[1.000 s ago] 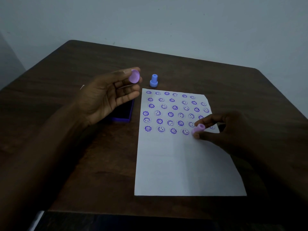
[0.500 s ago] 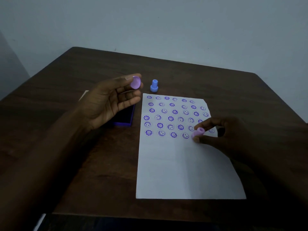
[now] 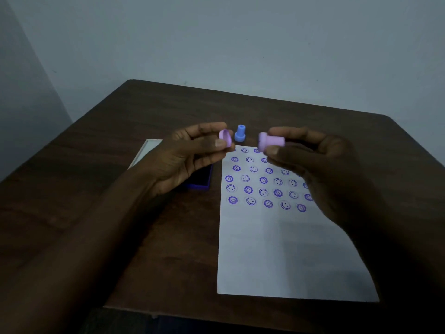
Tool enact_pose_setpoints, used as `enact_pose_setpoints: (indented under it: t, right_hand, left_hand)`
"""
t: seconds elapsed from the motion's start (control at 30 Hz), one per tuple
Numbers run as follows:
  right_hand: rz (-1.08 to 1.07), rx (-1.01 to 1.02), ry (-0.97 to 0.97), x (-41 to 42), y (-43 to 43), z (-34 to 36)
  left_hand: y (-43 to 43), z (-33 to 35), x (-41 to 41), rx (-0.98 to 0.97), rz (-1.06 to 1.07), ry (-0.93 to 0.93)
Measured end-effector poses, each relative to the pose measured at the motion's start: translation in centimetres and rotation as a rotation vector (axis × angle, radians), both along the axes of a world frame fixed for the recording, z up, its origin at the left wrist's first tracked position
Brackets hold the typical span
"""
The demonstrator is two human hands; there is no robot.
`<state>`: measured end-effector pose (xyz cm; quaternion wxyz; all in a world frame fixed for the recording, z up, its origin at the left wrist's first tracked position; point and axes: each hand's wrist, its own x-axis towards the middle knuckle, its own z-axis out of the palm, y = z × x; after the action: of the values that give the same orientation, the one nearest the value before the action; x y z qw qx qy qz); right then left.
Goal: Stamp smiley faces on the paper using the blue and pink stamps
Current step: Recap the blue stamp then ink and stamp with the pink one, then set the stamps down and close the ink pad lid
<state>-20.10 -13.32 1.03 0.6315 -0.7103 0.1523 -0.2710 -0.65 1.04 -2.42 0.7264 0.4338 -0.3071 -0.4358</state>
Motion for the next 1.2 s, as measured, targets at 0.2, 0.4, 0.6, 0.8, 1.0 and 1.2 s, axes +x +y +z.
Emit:
enact_pose_setpoints:
  t: [0.2, 0.4, 0.6, 0.8, 1.0, 1.2]
  right_hand:
    - [-0.057, -0.145, 0.044, 2.3, 1.8, 0.4]
    - [-0.048, -0.162, 0.079, 2.4, 1.8, 0.3]
    - [-0.069, -0.2, 0.065, 2.5, 1.8, -0.1]
    - [-0.053, -0.195, 0.074, 2.8, 1.8, -0.3]
    - [-0.049, -0.131, 0.087, 2.8, 0.4, 0.3]
    - [-0.185, -0.263, 0.135, 4.0, -5.9, 2.4]
  left_hand:
    - [-0.3, -0.3, -0.1, 0.017, -0.035, -0.066]
    - [-0.3, -0.5, -0.1, -0.008, -0.082, -0.116]
    - [-0.3, -0.7, 0.0, 0.017, -0.026, -0.236]
    - [-0.2, -1.0, 0.2, 0.006, 0.0, -0.298]
    - [-0.5, -0.7, 0.4, 0.008, -0.003, -0.3]
    - [-0.1, 0.0, 1.7, 0.091, 0.284, -0.166]
